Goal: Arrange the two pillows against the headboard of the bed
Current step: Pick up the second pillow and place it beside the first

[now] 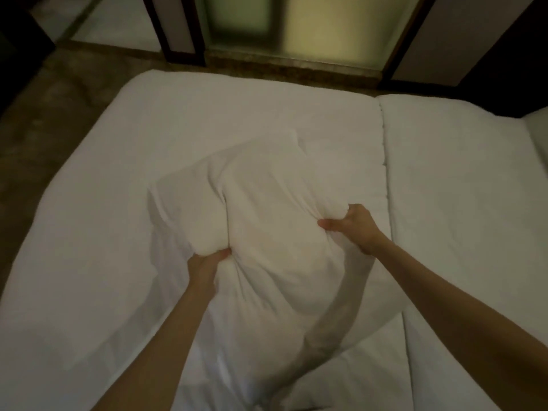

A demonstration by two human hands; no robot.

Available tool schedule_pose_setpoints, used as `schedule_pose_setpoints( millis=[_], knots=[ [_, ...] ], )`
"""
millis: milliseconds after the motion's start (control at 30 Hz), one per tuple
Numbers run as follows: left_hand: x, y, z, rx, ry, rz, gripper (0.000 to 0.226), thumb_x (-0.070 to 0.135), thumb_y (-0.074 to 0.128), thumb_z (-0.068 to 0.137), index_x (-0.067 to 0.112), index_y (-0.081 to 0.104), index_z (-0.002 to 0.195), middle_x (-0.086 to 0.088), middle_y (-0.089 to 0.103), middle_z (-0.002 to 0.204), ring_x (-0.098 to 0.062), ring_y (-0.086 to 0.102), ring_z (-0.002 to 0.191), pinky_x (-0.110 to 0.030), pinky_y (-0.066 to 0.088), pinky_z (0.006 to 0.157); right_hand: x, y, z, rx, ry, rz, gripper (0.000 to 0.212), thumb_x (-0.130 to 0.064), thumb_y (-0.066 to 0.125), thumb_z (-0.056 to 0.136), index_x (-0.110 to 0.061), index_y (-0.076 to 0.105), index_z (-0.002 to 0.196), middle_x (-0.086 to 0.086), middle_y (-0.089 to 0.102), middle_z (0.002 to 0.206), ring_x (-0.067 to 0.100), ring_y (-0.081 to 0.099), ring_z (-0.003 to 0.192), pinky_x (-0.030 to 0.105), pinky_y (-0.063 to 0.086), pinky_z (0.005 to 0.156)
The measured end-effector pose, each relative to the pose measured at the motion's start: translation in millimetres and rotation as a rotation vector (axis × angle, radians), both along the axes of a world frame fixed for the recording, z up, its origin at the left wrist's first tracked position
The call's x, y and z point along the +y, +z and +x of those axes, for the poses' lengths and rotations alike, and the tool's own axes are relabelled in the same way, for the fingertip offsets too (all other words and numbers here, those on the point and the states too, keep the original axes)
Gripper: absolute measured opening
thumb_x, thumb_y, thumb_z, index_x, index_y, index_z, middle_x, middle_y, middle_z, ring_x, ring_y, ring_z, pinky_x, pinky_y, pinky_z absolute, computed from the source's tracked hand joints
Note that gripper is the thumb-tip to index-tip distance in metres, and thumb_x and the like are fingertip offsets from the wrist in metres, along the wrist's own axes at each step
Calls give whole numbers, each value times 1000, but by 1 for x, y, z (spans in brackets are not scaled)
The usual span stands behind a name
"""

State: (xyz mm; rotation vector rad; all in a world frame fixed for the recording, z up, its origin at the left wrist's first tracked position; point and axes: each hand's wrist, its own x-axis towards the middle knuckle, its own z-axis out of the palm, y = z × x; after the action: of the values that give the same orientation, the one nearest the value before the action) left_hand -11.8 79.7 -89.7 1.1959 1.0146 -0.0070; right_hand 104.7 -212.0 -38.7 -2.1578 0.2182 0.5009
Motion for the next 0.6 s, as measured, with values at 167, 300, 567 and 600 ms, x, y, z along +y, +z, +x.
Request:
schedule_pose_setpoints(
  millis=[167, 300, 567, 600],
  knots=[
    [-49, 25, 8, -85, -114, -22, 43, -3, 80, 63, 13, 63, 99, -2, 66, 92, -7, 62, 71, -18, 50, 51, -70, 31, -34, -109, -121, 17, 30, -33, 87, 59, -15, 66, 70, -2, 69, 71, 15, 65, 65, 22, 51, 52],
    [-104, 43, 15, -135, -281, -43, 53, 2, 83, 61, 8, 63, 109, -8, 67, 100, -14, 65, 77, -25, 51, 67, -139, 55, -77, -186, -255, 21, 26, -32, 86, 63, -18, 64, 66, -10, 66, 65, 2, 60, 56, 13, 44, 43],
    [-222, 82, 8, -266, -547, 28, 53, 0, 81, 64, 7, 62, 113, -5, 65, 102, -13, 63, 77, -27, 48, 71, -263, 81, -165, -271, -487, 69, 24, -32, 86, 61, -19, 67, 67, -11, 70, 65, 1, 65, 54, 19, 50, 49],
    [-235, 85, 5, -281, -577, 40, 52, 0, 81, 64, 8, 61, 112, -4, 65, 102, -13, 63, 78, -27, 48, 72, -278, 81, -175, -278, -506, 72, 24, -32, 86, 61, -19, 67, 67, -12, 70, 64, 0, 65, 53, 19, 50, 50]
  ],
)
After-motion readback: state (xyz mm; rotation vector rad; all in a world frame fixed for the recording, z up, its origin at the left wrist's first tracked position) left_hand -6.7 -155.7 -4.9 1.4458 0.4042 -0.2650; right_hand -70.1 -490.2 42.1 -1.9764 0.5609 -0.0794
